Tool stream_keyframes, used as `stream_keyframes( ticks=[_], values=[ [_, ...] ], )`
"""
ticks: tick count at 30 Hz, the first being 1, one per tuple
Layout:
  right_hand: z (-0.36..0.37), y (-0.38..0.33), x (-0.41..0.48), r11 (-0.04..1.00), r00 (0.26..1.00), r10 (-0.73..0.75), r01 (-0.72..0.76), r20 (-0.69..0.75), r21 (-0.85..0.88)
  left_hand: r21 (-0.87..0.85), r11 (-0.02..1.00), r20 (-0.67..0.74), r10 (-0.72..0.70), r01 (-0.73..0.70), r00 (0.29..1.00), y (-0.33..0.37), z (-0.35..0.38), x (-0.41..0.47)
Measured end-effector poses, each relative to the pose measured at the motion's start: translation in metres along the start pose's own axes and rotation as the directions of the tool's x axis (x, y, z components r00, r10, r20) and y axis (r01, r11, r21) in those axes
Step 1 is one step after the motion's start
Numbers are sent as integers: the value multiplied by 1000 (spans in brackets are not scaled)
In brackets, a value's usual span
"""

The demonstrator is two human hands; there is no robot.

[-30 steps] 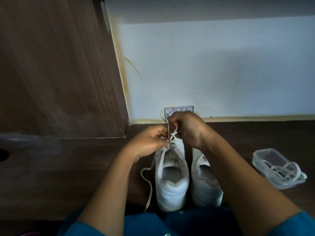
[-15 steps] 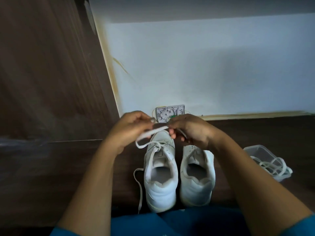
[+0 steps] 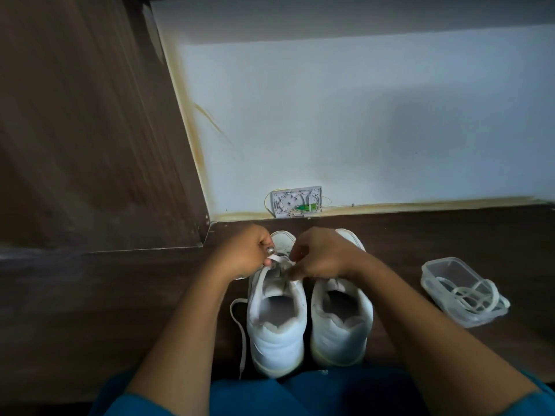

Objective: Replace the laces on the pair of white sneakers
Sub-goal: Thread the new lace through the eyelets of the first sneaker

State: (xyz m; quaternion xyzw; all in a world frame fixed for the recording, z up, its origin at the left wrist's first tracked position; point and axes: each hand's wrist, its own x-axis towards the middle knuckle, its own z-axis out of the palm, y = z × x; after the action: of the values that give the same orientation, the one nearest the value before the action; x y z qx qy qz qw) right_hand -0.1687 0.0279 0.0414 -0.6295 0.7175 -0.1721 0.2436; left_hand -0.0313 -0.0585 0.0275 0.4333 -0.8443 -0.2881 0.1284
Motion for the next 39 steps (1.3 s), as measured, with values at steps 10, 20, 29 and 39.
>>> stream_keyframes(
  ticks=[10, 20, 29, 39],
  values=[
    [8, -12, 6, 990, 991, 69, -82, -113, -116, 188, 972, 18, 137, -138, 990, 10, 10, -3],
    [5, 3, 20, 971, 981, 196, -195, 10, 136, 191, 980, -41, 71, -62, 997, 7, 16, -4],
    [2, 5, 19, 922, 968, 229, -249, 100, 298, 145, 985, -9, 98, -95, 995, -2, 22, 0],
    [1, 3, 16, 898, 967, 227, -254, 116, 359, -289, 957, -1, 42, -40, 999, -3, 15, -3]
  ],
)
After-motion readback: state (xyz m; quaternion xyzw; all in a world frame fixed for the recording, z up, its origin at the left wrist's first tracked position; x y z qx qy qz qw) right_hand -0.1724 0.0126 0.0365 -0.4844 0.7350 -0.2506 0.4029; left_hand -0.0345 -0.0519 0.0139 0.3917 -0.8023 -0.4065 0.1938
